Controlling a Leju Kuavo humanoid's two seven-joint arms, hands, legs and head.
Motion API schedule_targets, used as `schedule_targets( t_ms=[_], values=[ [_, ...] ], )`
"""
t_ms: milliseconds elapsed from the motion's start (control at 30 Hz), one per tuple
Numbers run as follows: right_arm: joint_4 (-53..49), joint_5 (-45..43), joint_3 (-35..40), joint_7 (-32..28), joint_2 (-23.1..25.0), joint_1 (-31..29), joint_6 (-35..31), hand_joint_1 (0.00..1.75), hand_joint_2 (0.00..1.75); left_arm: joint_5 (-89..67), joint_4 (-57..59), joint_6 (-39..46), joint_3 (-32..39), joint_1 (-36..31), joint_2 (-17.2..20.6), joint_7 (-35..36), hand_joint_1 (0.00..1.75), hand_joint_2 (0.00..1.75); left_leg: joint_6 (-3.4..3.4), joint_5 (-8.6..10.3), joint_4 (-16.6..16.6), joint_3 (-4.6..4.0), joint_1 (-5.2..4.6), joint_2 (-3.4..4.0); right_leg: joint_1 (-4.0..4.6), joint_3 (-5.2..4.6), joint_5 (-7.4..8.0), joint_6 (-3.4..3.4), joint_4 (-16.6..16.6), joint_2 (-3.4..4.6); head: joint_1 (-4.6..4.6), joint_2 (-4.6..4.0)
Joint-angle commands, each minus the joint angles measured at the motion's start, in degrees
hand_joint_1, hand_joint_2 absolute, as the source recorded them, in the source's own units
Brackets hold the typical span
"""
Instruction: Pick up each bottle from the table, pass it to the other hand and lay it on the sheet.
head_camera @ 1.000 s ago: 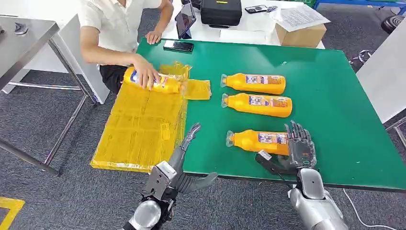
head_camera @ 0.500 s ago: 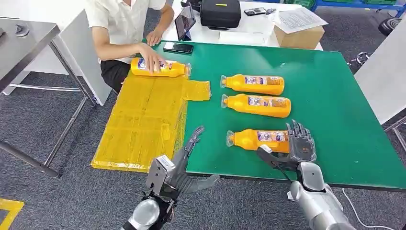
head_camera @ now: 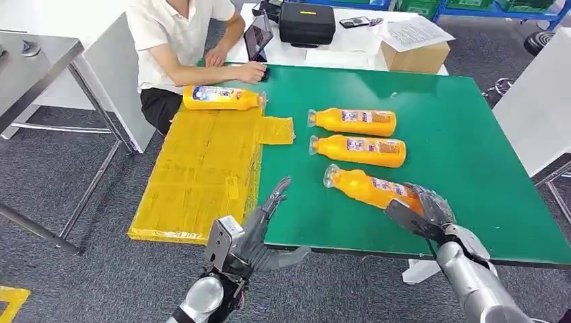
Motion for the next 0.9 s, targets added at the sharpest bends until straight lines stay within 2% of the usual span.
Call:
schedule_targets(
  t_ms=[33,67,167,333,400,467,533,633,767,900],
  values=[
    [-2.5,-6.1,0.3,-6.4,1.3,10.4,4.6,1.75,1.75,0.6,3.7,0.4,-1.3,-2.7,0.6,-1.4,0.0,1.75,-0.1,0.02,-0.1,0.05,0.14,-0.28,0.14,0.17,-0.04,-0.09,-0.1,-0.26,0.0,0.0],
    [-4.9,-6.7,0.7,-7.2,1.6,11.5,2.8,1.75,1.75,0.4,3.5,1.3,-0.8,-2.3,0.4,-2.3,0.0,1.75,-0.18,0.14,-0.2,-0.07,0.16,-0.46,0.16,0.07,0.01,-0.16,-0.2,-0.42,0.0,0.0],
    [-6.1,-7.0,1.2,-6.9,1.7,12.1,2.7,1.75,1.75,0.4,3.3,1.3,-0.8,-2.2,0.4,-2.4,0.0,1.75,-0.21,-0.1,-0.1,0.04,0.17,-0.14,0.18,0.15,-0.09,-0.03,-0.1,-0.11,0.0,0.0],
    [-8.2,-9.0,0.8,-8.2,2.3,12.9,1.6,1.75,1.75,0.0,3.1,3.1,0.1,-1.6,0.0,-3.7,0.0,1.75,-0.24,-0.12,-0.1,0.02,0.25,-0.15,0.24,0.15,-0.15,-0.05,-0.1,-0.13,0.0,0.0],
    [-13.6,-11.2,0.6,-8.8,3.6,14.8,0.0,1.75,1.75,1.5,3.5,5.4,2.3,-0.5,-1.0,-3.7,0.0,1.75,-0.25,-0.11,-0.1,-0.02,0.25,-0.15,0.24,0.1,-0.14,-0.1,-0.1,-0.12,0.0,0.0],
    [-21.7,-14.0,1.4,-7.5,5.7,17.0,-0.3,1.75,1.75,10.7,5.5,3.5,4.9,0.6,-1.8,1.9,0.0,1.75,-0.29,-0.09,-0.2,-0.11,0.25,-0.1,0.24,0.02,-0.12,-0.14,-0.1,-0.05,0.0,0.0],
    [-26.7,-16.6,4.0,-7.9,7.7,17.1,0.6,1.75,1.75,21.4,8.6,0.0,5.5,0.9,-0.9,7.3,0.0,1.75,-0.22,-0.14,-0.1,-0.19,0.22,0.13,0.2,0.45,-0.1,-0.06,-0.1,0.16,0.0,0.0],
    [-32.9,-20.2,10.4,-6.2,10.8,17.5,2.1,1.75,1.75,26.3,11.5,-1.2,3.7,0.0,0.1,6.9,0.0,1.75,-0.23,-0.15,-0.1,-0.19,0.23,0.23,0.21,0.46,-0.09,-0.07,0.0,0.26,-0.02,0.0],
    [-32.9,-22.4,17.3,-5.4,14.7,15.3,0.5,1.75,1.75,25.8,11.6,0.7,1.1,-2.4,0.2,6.2,0.0,1.75,-0.32,-0.11,0.0,-0.68,0.25,0.35,0.22,-0.11,-0.07,-0.13,0.2,0.38,-0.02,0.0],
    [-31.7,-24.3,20.3,-5.1,14.8,14.4,-1.0,1.75,1.75,25.1,11.1,2.4,0.1,-3.3,0.4,5.7,0.0,1.75,-0.37,0.02,0.0,-1.04,0.23,0.15,0.19,-0.44,-0.11,-0.11,0.3,0.18,-0.04,0.0]
  ],
)
